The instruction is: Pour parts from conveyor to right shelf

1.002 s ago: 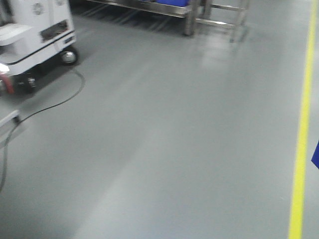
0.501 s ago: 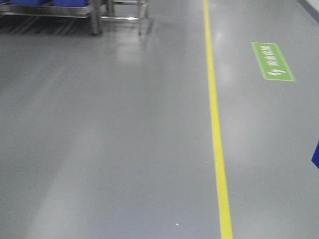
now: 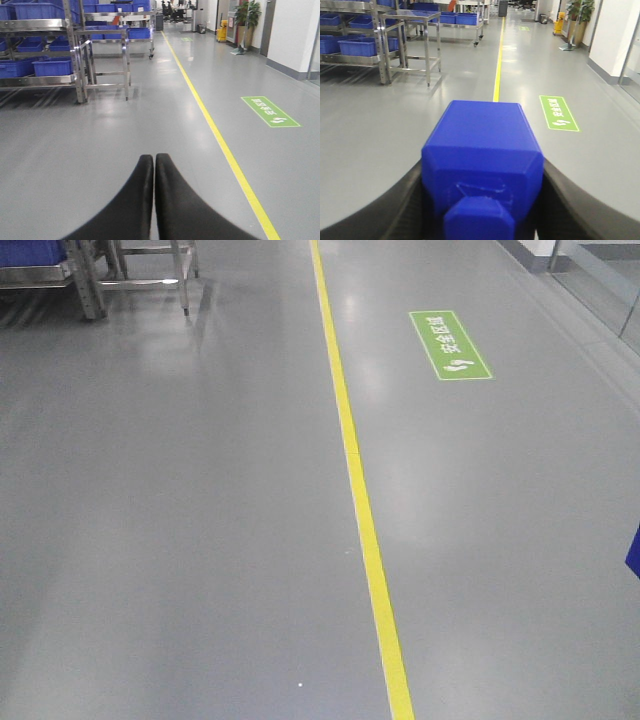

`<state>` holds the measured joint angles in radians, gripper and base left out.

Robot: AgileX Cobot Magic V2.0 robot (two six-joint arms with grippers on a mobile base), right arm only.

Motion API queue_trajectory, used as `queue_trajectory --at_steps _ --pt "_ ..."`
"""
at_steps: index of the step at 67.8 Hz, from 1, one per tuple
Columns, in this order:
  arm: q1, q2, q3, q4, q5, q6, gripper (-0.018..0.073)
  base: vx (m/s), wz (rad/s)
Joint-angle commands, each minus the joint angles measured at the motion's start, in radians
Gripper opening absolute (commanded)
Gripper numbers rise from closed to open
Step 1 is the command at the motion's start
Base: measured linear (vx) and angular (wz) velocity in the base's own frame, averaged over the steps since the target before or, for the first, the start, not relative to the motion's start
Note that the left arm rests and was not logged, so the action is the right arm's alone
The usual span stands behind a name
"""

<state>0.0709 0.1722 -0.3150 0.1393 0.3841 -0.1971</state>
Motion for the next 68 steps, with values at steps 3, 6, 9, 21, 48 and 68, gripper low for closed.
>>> queue_trajectory --at_steps 3,6,9,21,48,68 --pt "-0.002 0.012 -0.027 0.002 -0.077 -0.006 -0.0006 0.06 -0.19" --pt "-0.002 0.012 -0.027 0.002 -0.077 -0.006 -0.0006 0.07 -0.18" --pt "-0.002 0.012 -0.027 0.002 -0.077 -0.006 -0.0006 0.08 -0.17" --pt "-0.002 0.012 -0.027 0.002 -0.077 -0.006 -0.0006 0.1 -0.21" --pt "-0.002 0.012 -0.027 0.002 -0.077 -0.006 -0.0006 0.18 -0.21" --pt "-0.002 0.012 -0.027 0.002 -0.077 -0.006 -0.0006 0.28 -0.12"
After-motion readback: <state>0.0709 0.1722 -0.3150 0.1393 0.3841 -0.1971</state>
